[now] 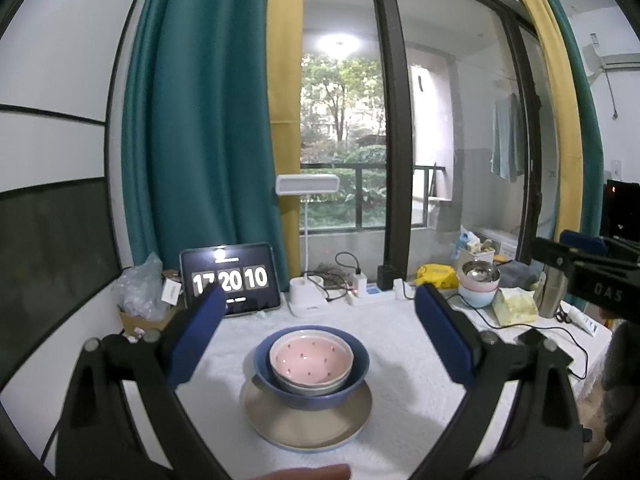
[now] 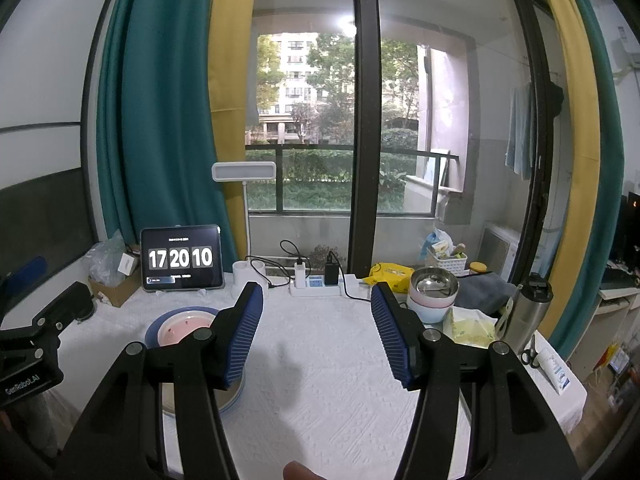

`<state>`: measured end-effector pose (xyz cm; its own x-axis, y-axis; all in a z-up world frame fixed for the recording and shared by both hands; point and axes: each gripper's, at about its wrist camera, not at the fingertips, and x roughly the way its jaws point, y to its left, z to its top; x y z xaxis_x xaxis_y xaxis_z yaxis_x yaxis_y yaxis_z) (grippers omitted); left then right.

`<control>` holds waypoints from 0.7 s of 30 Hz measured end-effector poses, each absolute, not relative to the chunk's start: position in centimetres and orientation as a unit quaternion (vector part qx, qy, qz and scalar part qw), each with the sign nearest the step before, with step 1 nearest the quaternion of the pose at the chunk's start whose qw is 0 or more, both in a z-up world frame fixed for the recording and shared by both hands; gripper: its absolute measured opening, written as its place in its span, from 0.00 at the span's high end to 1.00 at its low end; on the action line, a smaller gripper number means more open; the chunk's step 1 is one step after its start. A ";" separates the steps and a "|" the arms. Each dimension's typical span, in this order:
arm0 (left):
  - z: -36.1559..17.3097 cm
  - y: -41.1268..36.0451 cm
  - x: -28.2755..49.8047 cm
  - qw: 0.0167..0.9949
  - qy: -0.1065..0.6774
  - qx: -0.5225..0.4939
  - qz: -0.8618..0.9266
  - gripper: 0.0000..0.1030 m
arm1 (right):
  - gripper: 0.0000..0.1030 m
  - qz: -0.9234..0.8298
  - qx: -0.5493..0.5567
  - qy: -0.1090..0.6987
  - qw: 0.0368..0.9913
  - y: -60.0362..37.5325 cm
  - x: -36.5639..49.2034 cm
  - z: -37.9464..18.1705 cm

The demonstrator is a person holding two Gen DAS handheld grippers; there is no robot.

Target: Organize plates and bowls

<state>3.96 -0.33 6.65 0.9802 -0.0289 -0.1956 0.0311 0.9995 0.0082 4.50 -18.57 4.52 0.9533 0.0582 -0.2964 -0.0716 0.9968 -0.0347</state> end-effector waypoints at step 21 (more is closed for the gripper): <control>6.2 -0.5 4.3 0.993 0.114 0.007 -0.013 0.07 | 0.42 0.025 -0.019 0.154 0.988 -18.5 4.3 4.2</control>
<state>4.29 -0.54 6.16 0.9737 -0.0238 -0.2264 0.0271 0.9996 0.0112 4.32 -18.47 4.21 0.9511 0.0427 -0.3060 -0.0542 0.9981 -0.0292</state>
